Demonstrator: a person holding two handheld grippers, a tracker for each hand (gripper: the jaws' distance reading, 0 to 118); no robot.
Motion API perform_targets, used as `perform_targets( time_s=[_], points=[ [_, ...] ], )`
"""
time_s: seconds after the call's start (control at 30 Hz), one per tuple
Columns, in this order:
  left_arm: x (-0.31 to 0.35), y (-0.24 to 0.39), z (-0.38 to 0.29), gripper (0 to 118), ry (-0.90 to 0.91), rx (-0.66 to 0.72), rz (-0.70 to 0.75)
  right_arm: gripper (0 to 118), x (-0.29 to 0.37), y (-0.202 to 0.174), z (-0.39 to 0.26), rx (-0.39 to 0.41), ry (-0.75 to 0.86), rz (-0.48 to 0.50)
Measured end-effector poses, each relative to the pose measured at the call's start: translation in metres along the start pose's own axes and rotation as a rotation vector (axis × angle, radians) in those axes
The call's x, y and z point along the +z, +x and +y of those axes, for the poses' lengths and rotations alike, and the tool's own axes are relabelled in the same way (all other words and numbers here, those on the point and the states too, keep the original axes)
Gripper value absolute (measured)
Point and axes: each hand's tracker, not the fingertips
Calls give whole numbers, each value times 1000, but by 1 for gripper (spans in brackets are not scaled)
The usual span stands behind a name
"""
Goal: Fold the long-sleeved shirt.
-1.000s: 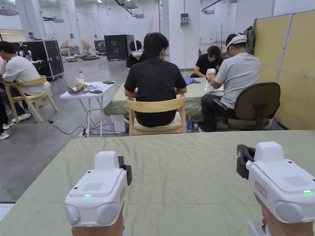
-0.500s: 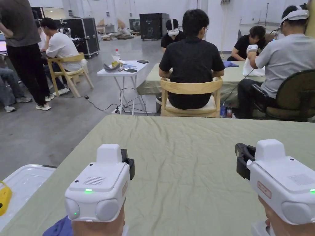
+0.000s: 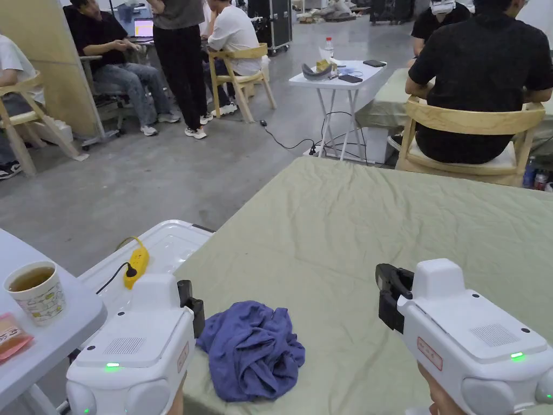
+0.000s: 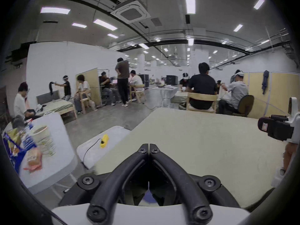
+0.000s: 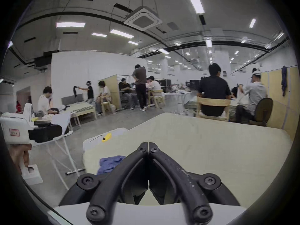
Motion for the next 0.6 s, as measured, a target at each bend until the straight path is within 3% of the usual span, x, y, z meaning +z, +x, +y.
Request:
perform_targets(
  time_s=[0.3, 0.6],
  points=[
    [-12, -22, -10, 0, -47, -9, 37, 1, -27, -22, -13, 3, -47, 64],
    [-101, -15, 8, 0, -323, -105, -204, 1, -51, 4, -32, 11, -131, 43]
  ],
)
